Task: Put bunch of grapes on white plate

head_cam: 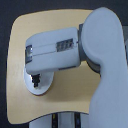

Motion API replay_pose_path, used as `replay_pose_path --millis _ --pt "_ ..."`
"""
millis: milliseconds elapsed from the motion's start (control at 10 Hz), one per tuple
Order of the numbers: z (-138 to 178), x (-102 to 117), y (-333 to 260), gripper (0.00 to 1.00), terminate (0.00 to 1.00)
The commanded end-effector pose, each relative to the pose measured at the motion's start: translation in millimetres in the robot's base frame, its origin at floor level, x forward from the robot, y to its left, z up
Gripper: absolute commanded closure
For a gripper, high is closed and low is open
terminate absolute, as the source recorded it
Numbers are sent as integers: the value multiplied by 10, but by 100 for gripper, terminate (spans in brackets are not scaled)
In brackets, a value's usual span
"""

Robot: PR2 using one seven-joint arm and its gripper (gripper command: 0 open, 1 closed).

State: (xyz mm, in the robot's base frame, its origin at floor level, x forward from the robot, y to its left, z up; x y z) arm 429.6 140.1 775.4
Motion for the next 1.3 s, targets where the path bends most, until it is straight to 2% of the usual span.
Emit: replay_pose_path --millis 0,400,1200 --pt "-426 102 -128 100 0" --pt "-518 97 -202 100 0" --pt "-431 189 -234 100 0"
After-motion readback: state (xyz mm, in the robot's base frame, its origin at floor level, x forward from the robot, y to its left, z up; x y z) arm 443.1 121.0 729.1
